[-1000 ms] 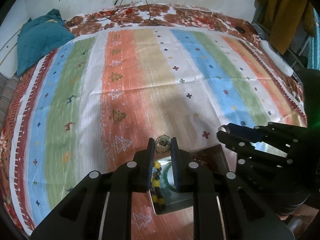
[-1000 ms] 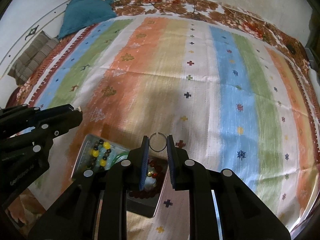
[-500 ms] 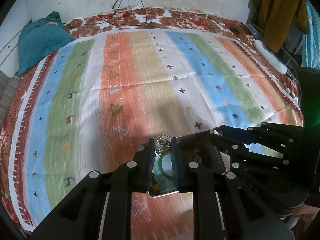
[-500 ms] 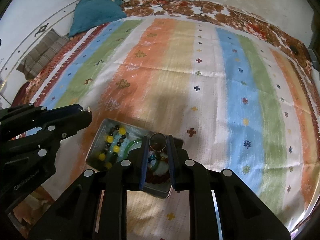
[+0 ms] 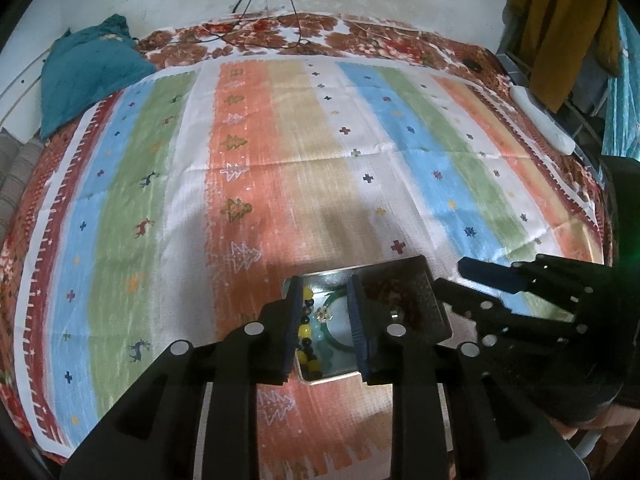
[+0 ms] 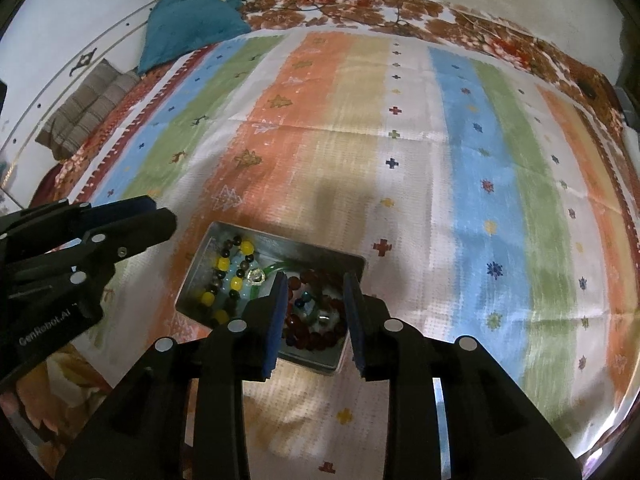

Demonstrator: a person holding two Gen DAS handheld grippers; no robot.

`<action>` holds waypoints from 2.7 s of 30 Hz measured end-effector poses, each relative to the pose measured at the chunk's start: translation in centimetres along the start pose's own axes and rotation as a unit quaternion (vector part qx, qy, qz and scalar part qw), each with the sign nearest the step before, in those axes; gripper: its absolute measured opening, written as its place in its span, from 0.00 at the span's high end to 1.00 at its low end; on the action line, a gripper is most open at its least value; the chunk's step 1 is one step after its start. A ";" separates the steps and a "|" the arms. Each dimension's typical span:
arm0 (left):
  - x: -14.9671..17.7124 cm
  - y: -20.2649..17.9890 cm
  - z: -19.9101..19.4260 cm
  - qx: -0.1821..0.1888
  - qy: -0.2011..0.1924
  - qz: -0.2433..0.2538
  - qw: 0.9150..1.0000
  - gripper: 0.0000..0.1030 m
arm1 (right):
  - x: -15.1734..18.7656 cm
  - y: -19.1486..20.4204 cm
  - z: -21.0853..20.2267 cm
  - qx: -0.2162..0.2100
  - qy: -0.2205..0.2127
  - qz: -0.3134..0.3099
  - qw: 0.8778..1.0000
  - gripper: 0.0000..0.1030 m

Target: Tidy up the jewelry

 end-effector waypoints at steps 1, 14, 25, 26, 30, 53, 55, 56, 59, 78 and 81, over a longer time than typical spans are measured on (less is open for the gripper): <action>0.1 0.1 -0.1 0.000 0.000 -0.001 1.000 0.77 | 0.1 -0.1 -0.1 0.001 -0.001 0.001 1.000 0.69; 2.5 0.0 -2.2 0.023 -0.001 0.015 1.000 0.49 | 2.0 -0.1 -3.1 0.012 -0.026 -0.009 1.000 0.50; 4.2 -0.1 -4.0 0.040 -0.013 0.026 0.999 0.37 | 3.1 0.1 -5.1 0.027 -0.049 -0.018 0.998 0.40; 4.3 -0.1 -4.1 0.037 -0.015 0.028 0.999 0.37 | 3.2 0.2 -5.3 0.024 -0.051 -0.020 0.998 0.38; 4.8 -0.4 -4.6 0.041 -0.020 0.037 0.998 0.29 | 3.3 -0.1 -6.3 0.025 -0.069 -0.009 0.997 0.31; 5.8 -0.4 -6.6 0.041 -0.055 0.044 0.997 0.06 | 3.9 -0.3 -8.1 0.024 -0.089 -0.005 0.996 0.07; 5.8 -0.3 -7.0 0.040 -0.064 0.045 0.996 0.06 | 3.9 -0.2 -8.2 0.023 -0.090 -0.007 0.996 0.07; 5.8 -0.2 -7.2 0.034 -0.071 0.044 0.996 0.06 | 4.0 -0.2 -8.3 0.022 -0.091 -0.006 0.996 0.07; 5.8 -0.2 -7.6 0.040 -0.079 0.043 0.995 0.06 | 4.1 -0.1 -8.7 0.024 -0.093 -0.007 0.995 0.07; 5.6 0.0 -8.4 0.034 -0.100 0.041 0.994 0.05 | 4.6 0.9 -9.2 0.024 -0.103 -0.023 0.994 0.06; 5.6 0.0 -8.4 0.035 -0.100 0.040 0.994 0.05 | 4.6 1.0 -9.2 0.024 -0.101 -0.023 0.994 0.06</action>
Point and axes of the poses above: each gripper's, at about its wrist camera, not at the fingertips, and z roughly the way its jaws point, y to its left, x to its underside, the point moved 7 cm from there along z, roughly the way its jaws point, and after that the axes turned 12 degrees about -z, right-handed, at the moved point
